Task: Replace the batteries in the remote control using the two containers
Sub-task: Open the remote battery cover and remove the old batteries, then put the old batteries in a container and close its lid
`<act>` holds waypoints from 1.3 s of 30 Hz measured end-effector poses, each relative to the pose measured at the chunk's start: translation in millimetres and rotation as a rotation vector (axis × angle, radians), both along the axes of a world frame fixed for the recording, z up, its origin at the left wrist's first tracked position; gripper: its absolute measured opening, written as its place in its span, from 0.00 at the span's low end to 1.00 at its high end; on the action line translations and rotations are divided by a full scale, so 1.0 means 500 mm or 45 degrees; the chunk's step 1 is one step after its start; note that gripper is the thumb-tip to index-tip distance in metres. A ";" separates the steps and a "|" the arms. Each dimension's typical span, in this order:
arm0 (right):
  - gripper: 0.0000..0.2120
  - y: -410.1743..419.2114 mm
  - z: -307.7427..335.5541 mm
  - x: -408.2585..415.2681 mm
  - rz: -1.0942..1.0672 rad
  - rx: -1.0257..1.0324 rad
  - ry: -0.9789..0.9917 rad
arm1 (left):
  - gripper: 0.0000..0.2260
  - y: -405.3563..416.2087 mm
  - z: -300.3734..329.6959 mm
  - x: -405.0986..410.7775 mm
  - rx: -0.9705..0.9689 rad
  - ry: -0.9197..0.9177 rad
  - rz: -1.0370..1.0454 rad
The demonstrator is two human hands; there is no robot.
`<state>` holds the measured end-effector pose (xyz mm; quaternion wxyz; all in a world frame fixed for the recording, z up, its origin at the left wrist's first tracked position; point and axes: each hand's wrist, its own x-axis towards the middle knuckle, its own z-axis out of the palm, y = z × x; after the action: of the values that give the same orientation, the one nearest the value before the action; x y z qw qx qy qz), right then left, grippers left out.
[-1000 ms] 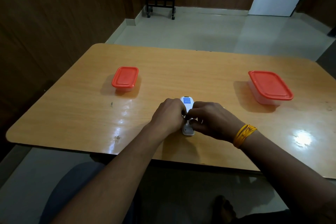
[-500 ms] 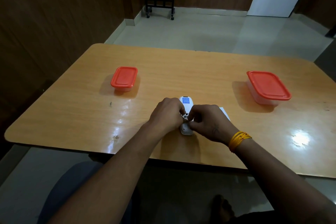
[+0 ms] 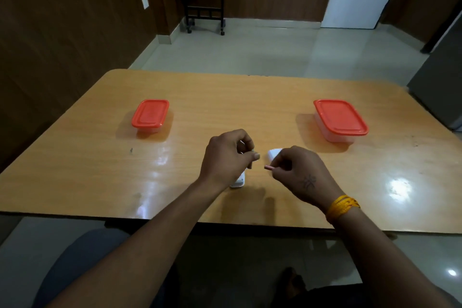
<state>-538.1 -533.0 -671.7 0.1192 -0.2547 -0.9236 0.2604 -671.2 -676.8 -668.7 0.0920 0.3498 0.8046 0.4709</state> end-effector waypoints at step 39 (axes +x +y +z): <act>0.10 0.239 -0.033 0.115 -0.765 -0.236 0.065 | 0.10 0.312 -0.072 0.158 -0.301 0.309 -0.046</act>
<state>-480.8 -413.4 -688.2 0.1903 -0.5193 -0.7761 0.3031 -592.4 -520.9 -704.5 0.0430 0.4052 0.8533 0.3254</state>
